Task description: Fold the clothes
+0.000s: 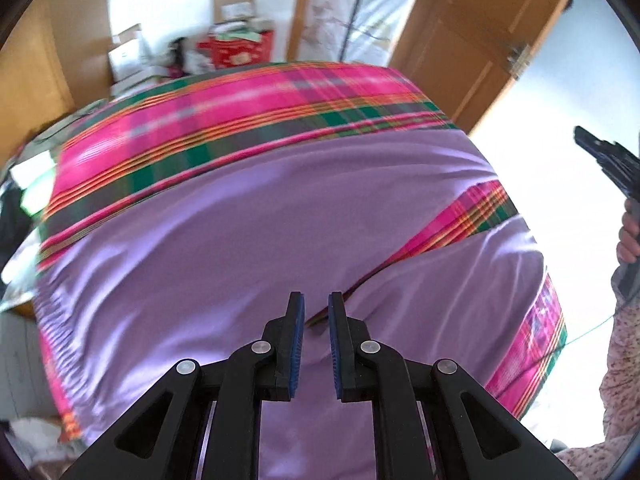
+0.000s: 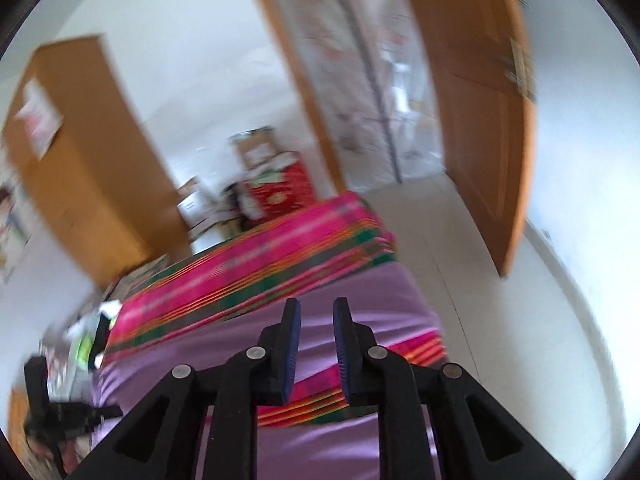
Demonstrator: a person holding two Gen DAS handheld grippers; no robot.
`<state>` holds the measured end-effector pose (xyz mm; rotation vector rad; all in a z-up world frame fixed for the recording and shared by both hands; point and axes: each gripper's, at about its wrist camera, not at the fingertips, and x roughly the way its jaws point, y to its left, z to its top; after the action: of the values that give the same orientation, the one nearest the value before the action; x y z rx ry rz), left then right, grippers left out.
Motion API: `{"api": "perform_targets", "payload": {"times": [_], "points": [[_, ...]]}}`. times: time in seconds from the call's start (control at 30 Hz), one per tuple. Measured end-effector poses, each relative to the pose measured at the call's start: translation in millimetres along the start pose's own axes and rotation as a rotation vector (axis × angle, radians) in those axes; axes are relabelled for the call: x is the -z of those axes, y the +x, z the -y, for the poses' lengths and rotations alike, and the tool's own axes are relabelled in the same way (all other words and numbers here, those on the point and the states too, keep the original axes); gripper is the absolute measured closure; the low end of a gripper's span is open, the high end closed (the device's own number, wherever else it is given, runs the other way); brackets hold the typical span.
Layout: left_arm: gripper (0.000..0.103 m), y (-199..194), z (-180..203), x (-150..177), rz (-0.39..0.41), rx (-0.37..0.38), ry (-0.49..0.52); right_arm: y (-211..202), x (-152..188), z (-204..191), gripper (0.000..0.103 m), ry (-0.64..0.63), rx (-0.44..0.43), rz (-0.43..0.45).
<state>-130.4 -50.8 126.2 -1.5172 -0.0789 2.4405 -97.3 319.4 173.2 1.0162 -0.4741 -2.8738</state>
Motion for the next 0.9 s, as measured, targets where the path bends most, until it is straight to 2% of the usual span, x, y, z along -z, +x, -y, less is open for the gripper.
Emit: {"api": "perform_targets", "payload": {"times": [0.1, 0.17, 0.3, 0.47, 0.6, 0.63, 0.73, 0.83, 0.9], "points": [[0.078, -22.0, -18.9, 14.6, 0.019, -0.057, -0.026, -15.4, 0.0, -39.0, 0.084, -0.092, -0.055, 0.009], [0.078, -36.9, -32.8, 27.2, 0.029, -0.084, -0.047, -22.8, 0.8, -63.4, 0.078, -0.143, -0.095, 0.01], [0.078, -47.5, -64.2, 46.2, 0.04, -0.106, -0.106, -18.5, 13.3, -100.0, 0.074, -0.218, -0.144, -0.009], [0.078, -30.2, -95.0, 67.8, 0.004, -0.152, -0.161, 27.6, 49.6, -139.2, 0.073, -0.316, -0.191, -0.121], [0.078, -19.3, -129.0, 81.7, -0.019, -0.141, -0.242, 85.5, 90.2, -166.8, 0.073, -0.356, -0.248, -0.268], [0.078, -16.7, -136.3, 82.8, -0.023, -0.158, -0.251, 96.8, 99.6, -173.5, 0.073, -0.367, -0.256, -0.296], [0.078, -11.4, -154.0, 81.0, -0.023, -0.177, -0.279, 134.0, 125.3, -194.3, 0.073, -0.416, -0.256, -0.368], [0.078, -8.2, -176.0, 70.6, 0.009, -0.178, -0.337, 159.7, 132.7, -209.0, 0.073, -0.421, -0.27, -0.412], [0.078, -3.3, -189.8, 60.7, 0.033, -0.179, -0.366, 172.2, 129.2, -217.1, 0.073, -0.429, -0.266, -0.41]]}}
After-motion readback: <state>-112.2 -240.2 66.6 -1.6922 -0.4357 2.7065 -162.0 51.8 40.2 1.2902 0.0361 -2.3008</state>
